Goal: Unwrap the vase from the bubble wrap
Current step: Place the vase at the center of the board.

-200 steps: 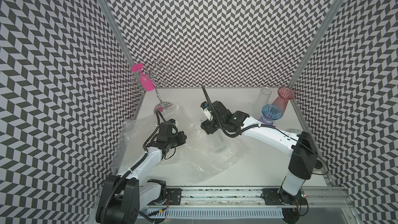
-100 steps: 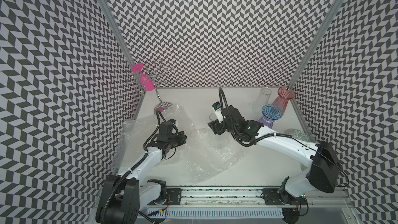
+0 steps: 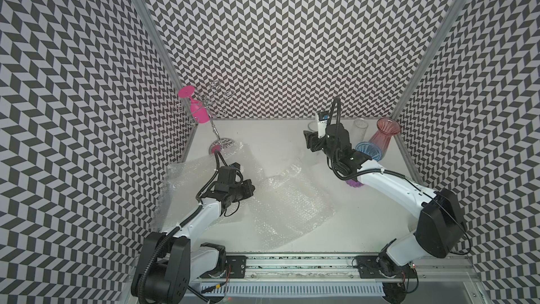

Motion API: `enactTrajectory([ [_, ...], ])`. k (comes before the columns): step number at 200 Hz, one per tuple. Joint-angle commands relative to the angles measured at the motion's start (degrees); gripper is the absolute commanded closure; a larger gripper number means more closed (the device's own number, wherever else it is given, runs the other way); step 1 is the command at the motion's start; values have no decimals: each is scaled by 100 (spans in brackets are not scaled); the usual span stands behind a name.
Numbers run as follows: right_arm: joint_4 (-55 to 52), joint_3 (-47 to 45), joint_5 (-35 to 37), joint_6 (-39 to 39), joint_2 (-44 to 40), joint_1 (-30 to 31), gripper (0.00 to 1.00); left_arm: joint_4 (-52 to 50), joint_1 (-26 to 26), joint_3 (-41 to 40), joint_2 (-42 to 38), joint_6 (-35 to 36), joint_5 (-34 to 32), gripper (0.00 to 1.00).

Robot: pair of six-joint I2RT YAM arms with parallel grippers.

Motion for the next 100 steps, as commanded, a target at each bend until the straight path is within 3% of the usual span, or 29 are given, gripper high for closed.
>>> enactTrajectory([
  [1, 1254, 33, 172, -197, 123, -228, 100, -45, -24, 26, 19, -34, 27, 100],
  [37, 1493, -51, 207, -417, 347, -419, 100, 10, -20, 42, 110, -15, 206, 100],
  [100, 1936, -667, 179, -444, 495, -521, 100, -344, 2, 360, 215, 106, -81, 100],
])
